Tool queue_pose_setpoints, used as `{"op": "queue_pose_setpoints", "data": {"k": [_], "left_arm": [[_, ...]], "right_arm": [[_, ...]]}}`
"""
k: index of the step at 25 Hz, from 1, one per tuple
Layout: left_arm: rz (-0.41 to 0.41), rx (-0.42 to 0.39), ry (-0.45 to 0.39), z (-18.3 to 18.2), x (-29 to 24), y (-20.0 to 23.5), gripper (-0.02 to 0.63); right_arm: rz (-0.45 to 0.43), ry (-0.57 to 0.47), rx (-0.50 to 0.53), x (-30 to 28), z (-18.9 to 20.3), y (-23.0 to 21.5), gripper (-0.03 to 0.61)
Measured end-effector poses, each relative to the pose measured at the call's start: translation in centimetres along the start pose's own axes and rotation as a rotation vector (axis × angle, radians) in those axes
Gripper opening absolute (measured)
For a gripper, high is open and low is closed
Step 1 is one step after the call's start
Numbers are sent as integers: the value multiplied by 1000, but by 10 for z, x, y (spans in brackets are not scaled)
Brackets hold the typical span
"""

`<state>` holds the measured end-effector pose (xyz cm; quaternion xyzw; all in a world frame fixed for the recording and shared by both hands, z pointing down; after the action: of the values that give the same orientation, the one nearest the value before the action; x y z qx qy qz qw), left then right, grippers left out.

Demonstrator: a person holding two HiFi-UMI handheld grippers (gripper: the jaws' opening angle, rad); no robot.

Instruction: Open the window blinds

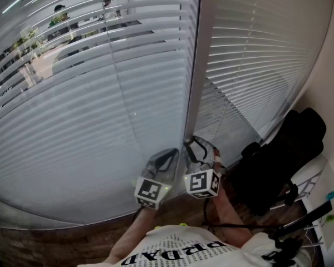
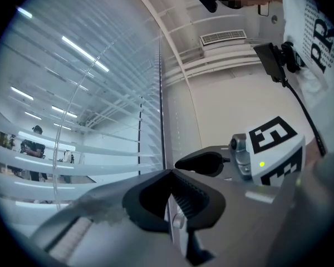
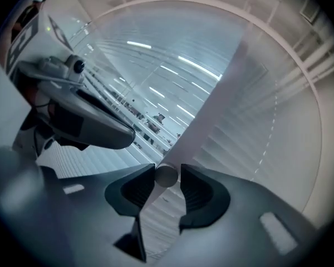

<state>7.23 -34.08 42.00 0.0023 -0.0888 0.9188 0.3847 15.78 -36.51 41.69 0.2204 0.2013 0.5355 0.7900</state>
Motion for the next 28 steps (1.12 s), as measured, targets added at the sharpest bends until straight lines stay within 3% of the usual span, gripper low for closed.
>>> {"op": "queue_pose_setpoints", "data": {"k": [3, 7, 18, 28], "left_arm": [[0, 1, -1, 0, -1, 0, -7], [-4, 1, -1, -1, 0, 1, -7], [-10, 3, -18, 21, 6, -2, -8], [-7, 1, -12, -1, 5, 4, -7]], "right_arm": [[10, 6, 84, -2, -2, 3, 152], [19, -7, 74, -2, -1, 3, 135], [3, -38, -163, 1, 19, 11, 133], [-17, -57, -438, 0, 5, -7, 133]]}}
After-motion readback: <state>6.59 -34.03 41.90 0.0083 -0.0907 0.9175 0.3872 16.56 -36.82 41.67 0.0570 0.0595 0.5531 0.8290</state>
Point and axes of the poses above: the fingertips, and each gripper's own axes: x backward along the fingers, y to its left, z out of its underside, the point moved 5 cm from there along x, backward along the fingers, and after that the axes turned 3 degrees about -x, right-handed, at the moved point
